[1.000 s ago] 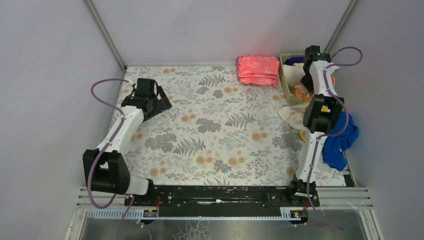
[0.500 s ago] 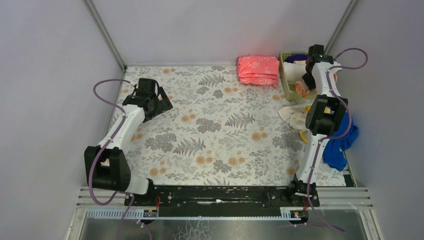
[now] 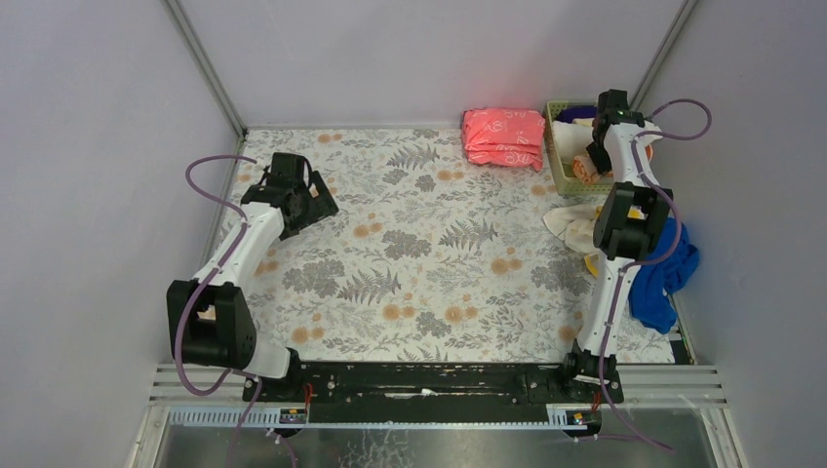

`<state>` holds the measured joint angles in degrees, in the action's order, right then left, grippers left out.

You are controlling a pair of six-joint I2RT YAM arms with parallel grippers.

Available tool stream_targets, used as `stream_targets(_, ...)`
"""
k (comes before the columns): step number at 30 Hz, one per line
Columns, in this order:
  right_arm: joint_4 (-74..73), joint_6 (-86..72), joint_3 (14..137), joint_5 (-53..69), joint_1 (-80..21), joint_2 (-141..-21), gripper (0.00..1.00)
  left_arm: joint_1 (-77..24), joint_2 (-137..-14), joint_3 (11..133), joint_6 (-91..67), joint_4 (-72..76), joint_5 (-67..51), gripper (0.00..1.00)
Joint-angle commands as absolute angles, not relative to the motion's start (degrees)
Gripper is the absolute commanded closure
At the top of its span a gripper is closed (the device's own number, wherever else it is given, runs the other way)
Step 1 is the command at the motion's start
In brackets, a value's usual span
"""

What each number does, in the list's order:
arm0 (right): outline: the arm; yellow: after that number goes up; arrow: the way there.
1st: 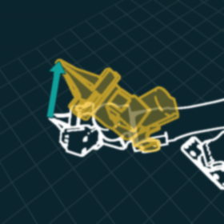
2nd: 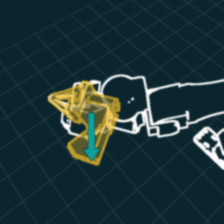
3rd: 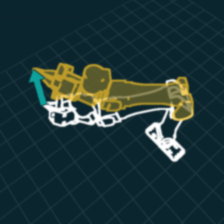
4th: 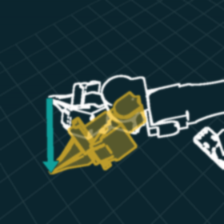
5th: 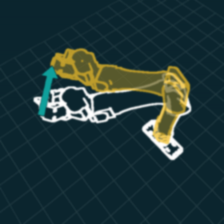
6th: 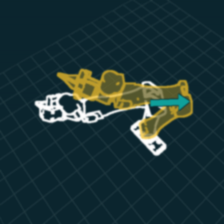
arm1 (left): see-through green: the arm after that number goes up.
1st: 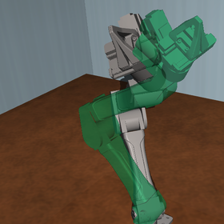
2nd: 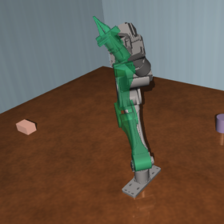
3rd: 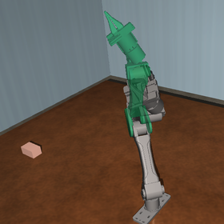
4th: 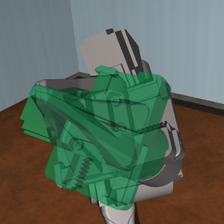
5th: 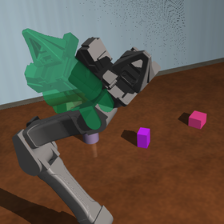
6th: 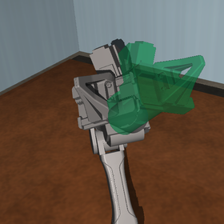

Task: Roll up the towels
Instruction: Place the towel in the bin.

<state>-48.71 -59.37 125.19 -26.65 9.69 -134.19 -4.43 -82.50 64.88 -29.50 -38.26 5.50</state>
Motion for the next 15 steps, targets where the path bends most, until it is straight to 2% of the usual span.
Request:
stream_targets(1,-47.2,-62.2,126.3,-25.22,9.67,-138.73,1.0,-4.09,-83.19,64.5,-28.45,-38.14,5.1,0.0)
stream_targets(9,-46.66,-64.18,129.62,-24.09,9.62,-144.21,1.0,-4.05,-83.95,64.47,-28.48,-38.14,4.51,0.0)
stream_targets(15,-39.52,-65.21,126.42,-18.94,9.67,-146.08,1.0,-4.04,-84.26,64.43,-28.48,-38.14,4.48,0.0)
